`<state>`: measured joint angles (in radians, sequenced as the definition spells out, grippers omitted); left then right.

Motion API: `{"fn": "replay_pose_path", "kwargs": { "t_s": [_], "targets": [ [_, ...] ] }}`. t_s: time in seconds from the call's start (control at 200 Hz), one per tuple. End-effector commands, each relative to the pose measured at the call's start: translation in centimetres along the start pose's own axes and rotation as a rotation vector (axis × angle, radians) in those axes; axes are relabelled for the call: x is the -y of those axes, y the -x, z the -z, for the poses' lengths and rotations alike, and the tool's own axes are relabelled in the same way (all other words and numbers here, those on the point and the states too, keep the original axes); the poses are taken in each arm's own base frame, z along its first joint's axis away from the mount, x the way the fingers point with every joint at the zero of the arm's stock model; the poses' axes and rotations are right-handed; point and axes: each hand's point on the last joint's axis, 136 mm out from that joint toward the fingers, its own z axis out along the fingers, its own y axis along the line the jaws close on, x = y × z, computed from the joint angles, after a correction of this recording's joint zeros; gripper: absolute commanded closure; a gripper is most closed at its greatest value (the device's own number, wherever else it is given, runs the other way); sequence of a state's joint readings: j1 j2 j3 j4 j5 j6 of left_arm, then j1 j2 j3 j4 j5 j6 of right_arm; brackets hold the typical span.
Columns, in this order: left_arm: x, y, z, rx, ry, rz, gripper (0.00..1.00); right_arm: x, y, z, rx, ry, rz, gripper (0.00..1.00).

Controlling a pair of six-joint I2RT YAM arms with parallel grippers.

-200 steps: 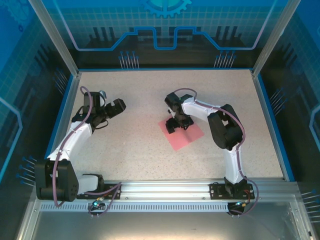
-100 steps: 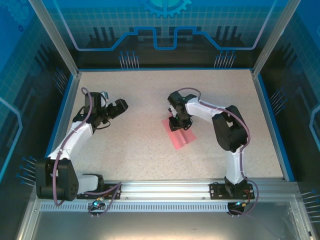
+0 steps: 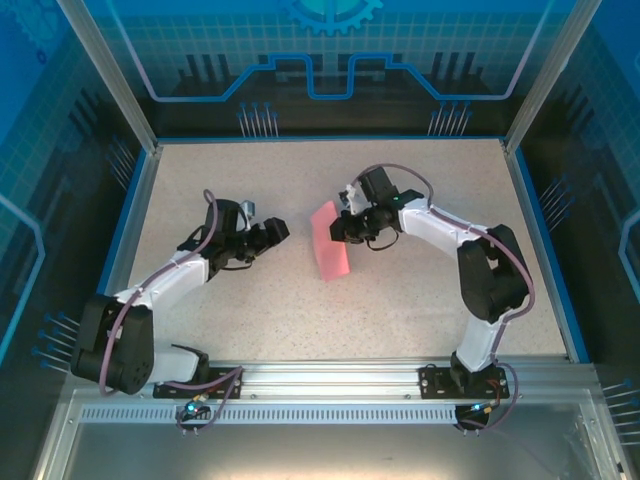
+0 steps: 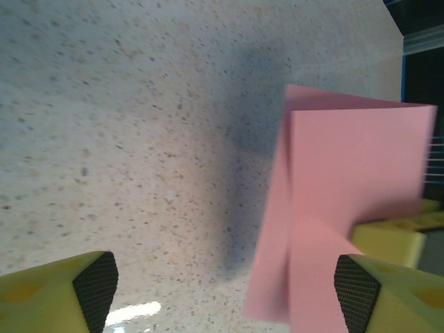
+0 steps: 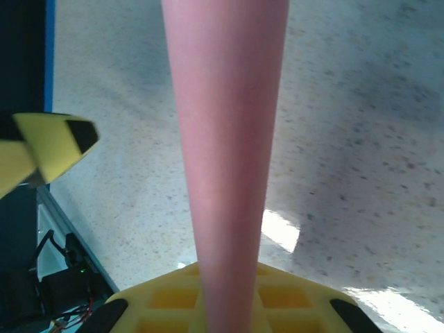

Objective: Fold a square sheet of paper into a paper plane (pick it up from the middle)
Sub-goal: Fold the square sheet of paper in half at the center of the table.

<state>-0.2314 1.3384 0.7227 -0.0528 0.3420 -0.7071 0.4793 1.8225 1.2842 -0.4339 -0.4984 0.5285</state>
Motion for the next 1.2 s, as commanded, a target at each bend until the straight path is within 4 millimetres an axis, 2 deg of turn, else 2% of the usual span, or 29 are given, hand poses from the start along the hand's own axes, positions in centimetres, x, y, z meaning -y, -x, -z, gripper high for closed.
{"fn": "replay_pose_path", "kwargs": {
  "t_s": [0.0,0.235,0.43,0.57,0.695,0.97,1.105,1.195],
  "targets": [
    [1.1,-0.9,-1.3,-0.027,-0.053,0.008,0.19,2.6,-0.9,-1.5,-0.040,-0.013,-0.081,0.86],
    [2.8,-2.6,-3.4,-0.085,-0.078,-0.024,0.28,6.8,-1.6,-2.7,-0.062,-0.163,-0.154,0.81],
    [3.5,-3.5,-4.8,-0.113,-0.088,-0.036,0.30,8.8,-1.8,-2.8,-0.050,-0.249,-0.186,0.74],
    [4.4,-4.3,-5.8,-0.137,-0.101,-0.053,0.38,9.6,-1.8,-2.8,-0.040,-0.291,-0.208,0.73],
    [5.1,-4.9,-7.0,-0.167,-0.115,-0.057,0.52,10.1,-2.0,-2.8,-0.037,-0.317,-0.222,0.72],
    [6.6,-4.8,-10.4,-0.212,-0.165,-0.028,0.79,10.6,-2.3,-3.1,-0.046,-0.338,-0.238,0.73],
    [7.0,-4.9,-12.3,-0.236,-0.161,-0.033,0.86,10.7,-2.4,-3.2,-0.054,-0.339,-0.240,0.73],
    [6.6,-5.0,-13.5,-0.252,-0.132,-0.030,0.90,10.7,-2.5,-3.3,-0.059,-0.338,-0.244,0.73]
  ]
}}
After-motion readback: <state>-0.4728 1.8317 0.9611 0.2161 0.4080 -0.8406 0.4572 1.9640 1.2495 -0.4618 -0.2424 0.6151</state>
